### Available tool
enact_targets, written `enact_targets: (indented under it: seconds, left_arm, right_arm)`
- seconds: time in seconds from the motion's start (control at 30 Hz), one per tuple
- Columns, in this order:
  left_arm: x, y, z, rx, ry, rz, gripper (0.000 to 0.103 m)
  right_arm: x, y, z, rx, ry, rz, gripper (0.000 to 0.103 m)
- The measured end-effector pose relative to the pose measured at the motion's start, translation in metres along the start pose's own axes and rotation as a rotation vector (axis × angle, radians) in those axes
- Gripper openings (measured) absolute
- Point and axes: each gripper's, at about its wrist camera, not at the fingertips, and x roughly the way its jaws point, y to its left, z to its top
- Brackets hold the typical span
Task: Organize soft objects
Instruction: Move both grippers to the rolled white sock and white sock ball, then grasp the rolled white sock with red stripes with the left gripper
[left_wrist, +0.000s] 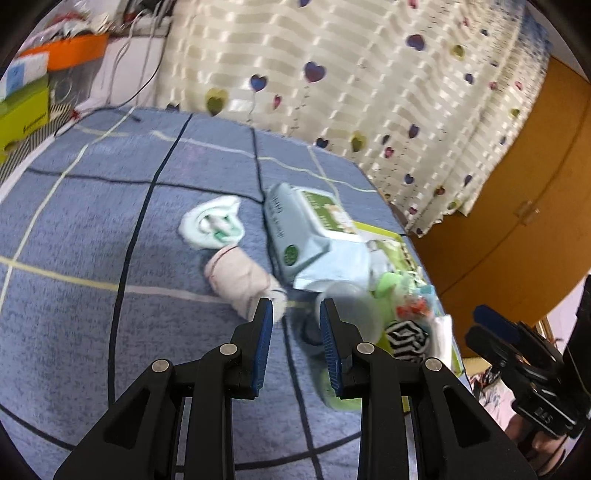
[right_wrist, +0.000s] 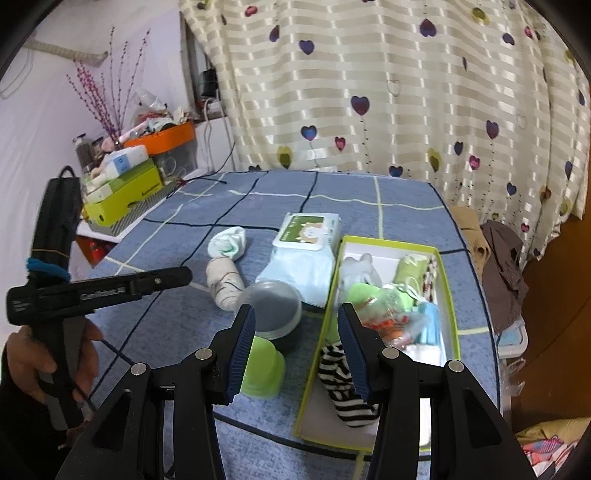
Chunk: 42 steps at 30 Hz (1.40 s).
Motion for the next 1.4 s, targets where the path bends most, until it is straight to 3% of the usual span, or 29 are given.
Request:
enact_targets:
  seconds: [0.03,0.1,0.13,0.43,0.73,0.8,1.1,1.4]
  left_arm:
    - [0.003,0.004,0.000,-0.015,0.007,-0.004,0.030]
    - [0.012,0.012,0.002,-0.058,0.023,-0.011,0.048]
    - [0.015,0.015,0.003,-0.075,0.027,-0.014,0.049]
    - [0.058,0.032,0.015,-0.200,0.078,0.036,0.050]
    - [0.077,0.035,0.021,-0.229,0.090,0.125,0.050]
    - [0.081,0.036,0.020,-0.236,0.100,0.126,0.055]
    - [0.096,0.029,0.018,-0.212,0.136,0.112,0.055]
    - [0.075,0.028,0.014,-0.179,0.099,0.086,0.050]
  right_arm:
    - [0.002,0.001,0.001,-0.004,0.001,0.003,0.046]
    - [0.005,0.002,0.003,-0.009,0.004,0.008,0.046]
    - [0.007,0.003,0.004,-0.013,0.006,0.010,0.046]
    - [0.022,-0.002,0.008,-0.019,0.020,0.024,0.046]
    - [0.031,-0.010,0.013,-0.018,0.021,0.038,0.046]
    - [0.034,-0.011,0.013,-0.018,0.021,0.044,0.046]
    - [0.039,-0.013,0.015,-0.019,0.022,0.054,0.046]
    - [0.037,-0.011,0.020,-0.020,0.022,0.041,0.046]
